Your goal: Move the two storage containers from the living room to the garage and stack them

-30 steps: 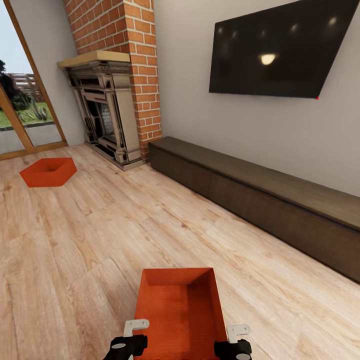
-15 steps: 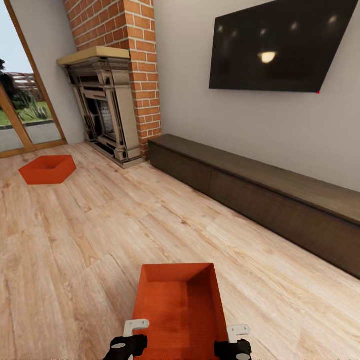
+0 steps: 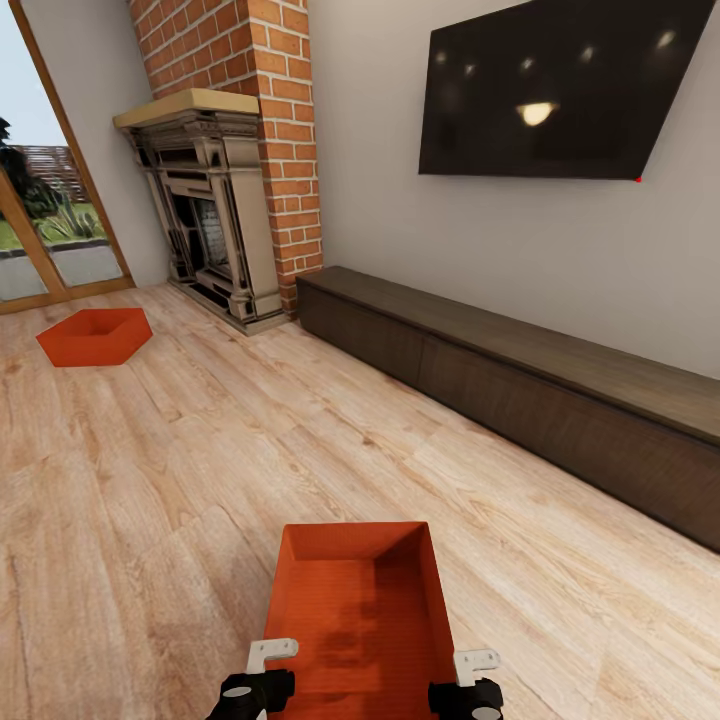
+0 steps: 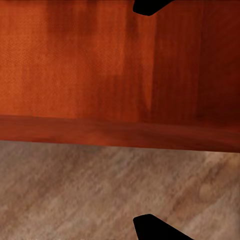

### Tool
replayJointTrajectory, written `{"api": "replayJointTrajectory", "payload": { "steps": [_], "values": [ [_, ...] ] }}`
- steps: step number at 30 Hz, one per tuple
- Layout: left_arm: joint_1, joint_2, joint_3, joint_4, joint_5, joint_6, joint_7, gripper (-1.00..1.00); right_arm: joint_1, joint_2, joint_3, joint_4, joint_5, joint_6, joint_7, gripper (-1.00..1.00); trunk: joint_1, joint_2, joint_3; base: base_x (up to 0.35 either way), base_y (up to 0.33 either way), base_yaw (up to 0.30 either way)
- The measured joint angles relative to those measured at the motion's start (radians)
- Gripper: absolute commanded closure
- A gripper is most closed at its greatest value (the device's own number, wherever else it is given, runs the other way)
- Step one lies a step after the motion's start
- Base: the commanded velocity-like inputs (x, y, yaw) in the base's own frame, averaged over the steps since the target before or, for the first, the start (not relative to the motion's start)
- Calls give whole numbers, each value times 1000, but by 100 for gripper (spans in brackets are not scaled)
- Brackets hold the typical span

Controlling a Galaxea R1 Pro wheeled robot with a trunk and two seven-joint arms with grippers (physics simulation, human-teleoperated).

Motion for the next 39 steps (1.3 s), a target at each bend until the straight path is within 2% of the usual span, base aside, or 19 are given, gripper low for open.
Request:
{"api": "replayJointTrajectory", "payload": {
  "steps": [39],
  "values": [
    [0, 8, -1, 3, -3, 1, 12, -100, 0, -2, 0, 0, 2, 0, 9, -100, 0, 0, 0, 0, 0, 0]
  ]
}}
